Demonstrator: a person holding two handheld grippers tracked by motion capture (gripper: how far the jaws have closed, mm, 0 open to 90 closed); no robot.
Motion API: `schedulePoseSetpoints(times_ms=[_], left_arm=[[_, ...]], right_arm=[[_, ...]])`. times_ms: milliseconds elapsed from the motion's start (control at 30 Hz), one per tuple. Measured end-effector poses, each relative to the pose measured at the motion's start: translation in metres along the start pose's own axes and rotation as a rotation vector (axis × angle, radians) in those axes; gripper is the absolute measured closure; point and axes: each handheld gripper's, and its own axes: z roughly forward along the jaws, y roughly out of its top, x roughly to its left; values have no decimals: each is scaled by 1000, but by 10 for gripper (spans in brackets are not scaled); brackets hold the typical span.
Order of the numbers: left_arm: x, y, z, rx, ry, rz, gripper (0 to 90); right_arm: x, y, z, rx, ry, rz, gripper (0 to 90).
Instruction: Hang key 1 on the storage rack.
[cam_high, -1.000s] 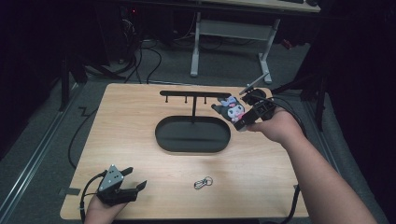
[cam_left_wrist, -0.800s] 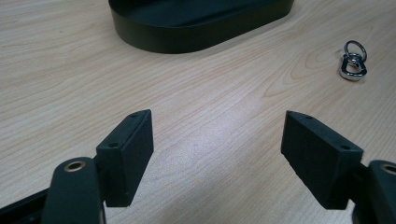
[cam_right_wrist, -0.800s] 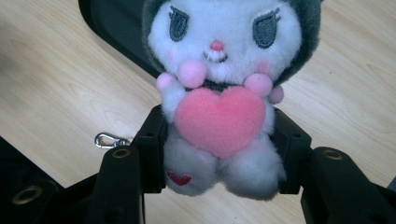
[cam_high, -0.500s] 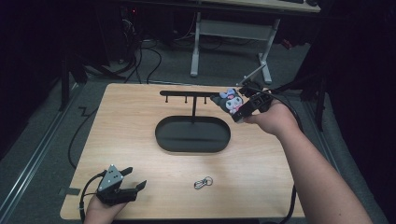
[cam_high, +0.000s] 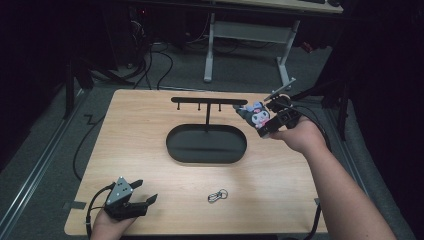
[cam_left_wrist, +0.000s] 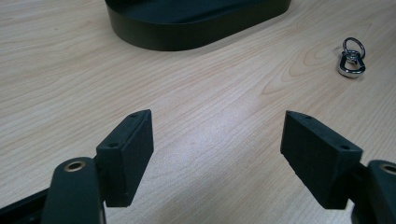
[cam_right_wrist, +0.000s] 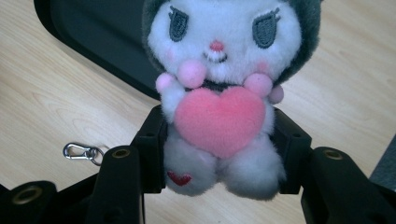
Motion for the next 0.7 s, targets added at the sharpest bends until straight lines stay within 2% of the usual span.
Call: schedulePoseSetpoints(times_ms=[267, 367, 400, 467, 500, 567, 700], left_arm=[[-1, 0, 1, 4, -1, 1, 263], [-1, -1, 1, 4, -2, 1, 263], [-1, 0, 1, 4, -2, 2, 263], [-1, 0, 1, 4, -3, 2, 263], [-1, 0, 1, 4, -3, 3, 263], [-1, 0, 1, 5, -4, 3, 263], [-1, 0, 1, 2, -4, 4, 263]], right_arm=[[-3, -13, 23, 11, 2, 2, 495], [-1, -13, 28, 12, 5, 14, 494], [0, -13, 35, 14, -1, -3, 492], [1, -13, 38, 9, 5, -2, 491], [4, -13, 45, 0, -12, -4, 490], [4, -12, 49, -5, -14, -9, 489], [9, -10, 60, -9, -16, 6, 486]])
